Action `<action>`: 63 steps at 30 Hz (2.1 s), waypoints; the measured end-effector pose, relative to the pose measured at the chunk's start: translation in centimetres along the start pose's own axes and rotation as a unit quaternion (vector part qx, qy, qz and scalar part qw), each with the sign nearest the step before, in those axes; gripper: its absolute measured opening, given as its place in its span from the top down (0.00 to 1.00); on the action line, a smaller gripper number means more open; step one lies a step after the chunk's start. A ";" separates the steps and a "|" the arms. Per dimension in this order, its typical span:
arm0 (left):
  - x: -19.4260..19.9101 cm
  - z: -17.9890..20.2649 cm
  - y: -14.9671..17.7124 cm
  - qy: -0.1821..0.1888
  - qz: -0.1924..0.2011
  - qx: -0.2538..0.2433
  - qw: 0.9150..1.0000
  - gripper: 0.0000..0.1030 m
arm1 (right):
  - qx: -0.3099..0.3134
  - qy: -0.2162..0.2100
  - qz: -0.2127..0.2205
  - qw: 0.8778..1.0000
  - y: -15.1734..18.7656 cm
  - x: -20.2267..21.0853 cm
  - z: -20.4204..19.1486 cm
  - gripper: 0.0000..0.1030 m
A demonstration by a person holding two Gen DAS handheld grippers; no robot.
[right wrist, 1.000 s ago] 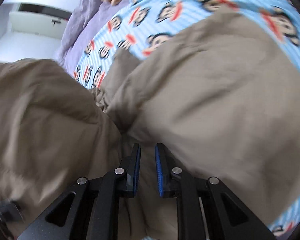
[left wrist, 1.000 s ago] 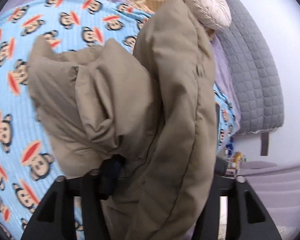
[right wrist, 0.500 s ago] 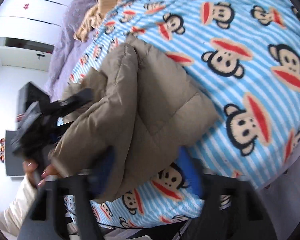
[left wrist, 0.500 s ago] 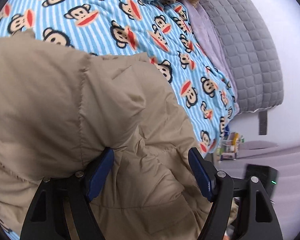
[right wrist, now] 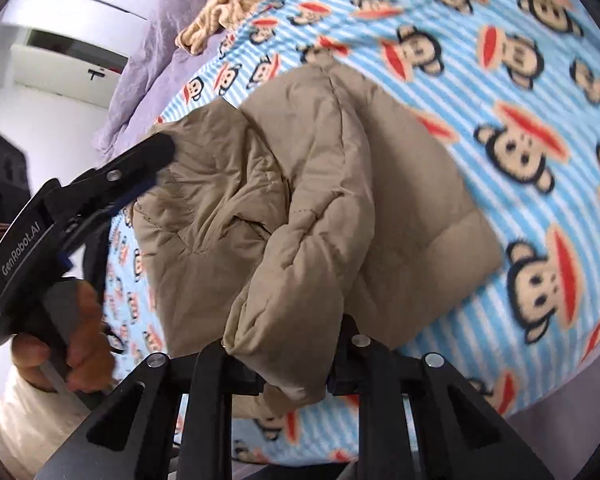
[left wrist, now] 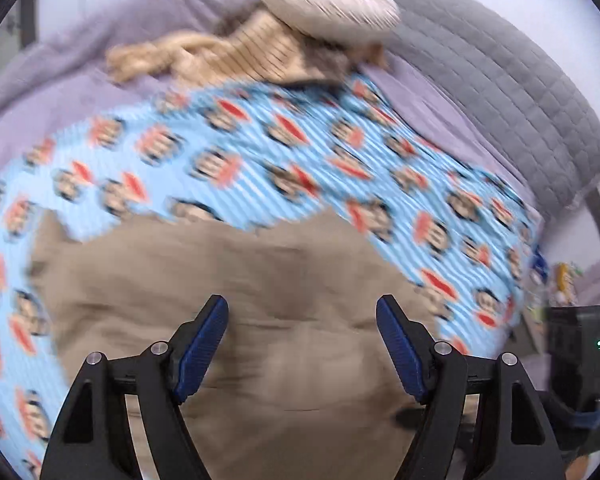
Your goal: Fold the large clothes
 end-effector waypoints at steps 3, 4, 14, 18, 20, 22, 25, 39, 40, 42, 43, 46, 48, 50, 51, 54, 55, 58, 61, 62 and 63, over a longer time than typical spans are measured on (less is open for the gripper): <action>1.8 -4.9 0.2 -0.076 0.020 0.030 0.996 0.26 | 0.026 0.029 0.028 0.999 -0.5 0.5 -0.4 0.81; 1.5 -6.8 0.4 -0.098 0.016 0.045 0.994 0.26 | 0.027 0.037 0.032 0.998 -0.5 0.6 -0.2 0.81; -6.2 -4.6 -0.4 -0.101 -0.017 0.010 0.995 0.25 | -0.031 0.102 0.008 0.994 1.5 -0.3 5.6 0.81; -9.0 -2.5 -0.7 -0.101 -0.035 -0.007 0.994 0.23 | -0.059 0.106 -0.014 0.993 1.7 -2.7 8.3 0.79; -9.7 -2.1 -0.6 -0.111 -0.041 -0.011 0.993 0.22 | -0.075 0.097 -0.030 0.992 1.6 -3.6 9.3 0.77; -9.9 -2.1 -0.6 -0.117 -0.044 -0.013 0.992 0.22 | -0.084 0.085 -0.045 0.992 1.1 -3.4 9.9 0.77; -9.8 -2.8 -0.5 -0.116 -0.046 -0.003 0.992 0.22 | -0.071 0.091 -0.034 0.993 0.1 -1.1 10.2 0.76; -8.1 -2.6 -0.6 -0.168 -0.056 0.034 0.984 0.21 | 0.063 0.042 -0.027 0.997 -5.0 -0.2 5.4 0.73; -7.7 -2.5 -0.5 -0.173 -0.058 0.039 0.982 0.21 | 0.073 0.048 -0.050 0.995 -4.8 -1.5 5.1 0.73; -6.6 -2.4 -0.2 -0.183 -0.062 0.052 0.980 0.21 | 0.075 0.039 -0.082 0.993 -4.7 -3.4 5.0 0.73; -6.1 -2.2 0.0 -0.186 -0.064 0.059 0.979 0.21 | 0.069 0.033 -0.090 0.993 -4.7 -3.9 5.2 0.72; -4.6 -1.6 0.8 -0.190 -0.067 0.074 0.977 0.21 | 0.065 0.024 -0.102 0.992 -5.4 -4.9 5.7 0.69; -3.7 -1.3 1.5 -0.187 -0.071 0.087 0.976 0.21 | 0.070 0.025 -0.108 0.991 -5.8 -5.2 5.7 0.69; -2.8 -0.9 2.4 -0.184 -0.075 0.098 0.975 0.21 | 0.084 0.035 -0.106 0.990 -6.0 -5.3 5.4 0.68; -2.5 -0.7 2.9 -0.183 -0.077 0.103 0.975 0.21 | 0.091 0.043 -0.103 0.990 -5.8 -5.1 5.4 0.67; -1.3 -0.4 4.2 -0.181 -0.078 0.112 0.974 0.21 | 0.107 0.067 -0.089 0.988 -6.0 -5.2 4.3 0.65; -0.9 -0.4 4.6 -0.181 -0.077 0.114 0.974 0.21 | 0.113 0.077 -0.081 0.987 -6.0 -5.2 4.0 0.65; 0.2 -0.9 5.9 -0.179 -0.074 0.125 0.973 0.16 | 0.125 0.104 -0.060 0.985 -6.2 -5.1 3.2 0.64; 1.4 -1.5 7.0 -0.182 -0.067 0.132 0.972 0.00 | 0.132 0.127 -0.047 0.982 -6.7 -5.6 2.4 0.64; 1.9 -1.7 7.3 -0.184 -0.065 0.134 0.972 0.00 | 0.132 0.135 -0.046 0.981 -6.9 -5.6 2.2 0.64; 2.4 -1.9 7.6 -0.184 -0.062 0.137 0.971 0.00 | 0.133 0.143 -0.045 0.980 -7.1 -5.6 1.9 0.64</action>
Point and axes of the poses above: each gripper's, at about its wrist camera, not at the fingertips, and x roughly against the way its jaws point, z to its right, y to its underside, the point moved 2 cm from there along -x, roughly the way its jaws point, and after that the axes turned 15 degrees about y, right-handed, at the moved point
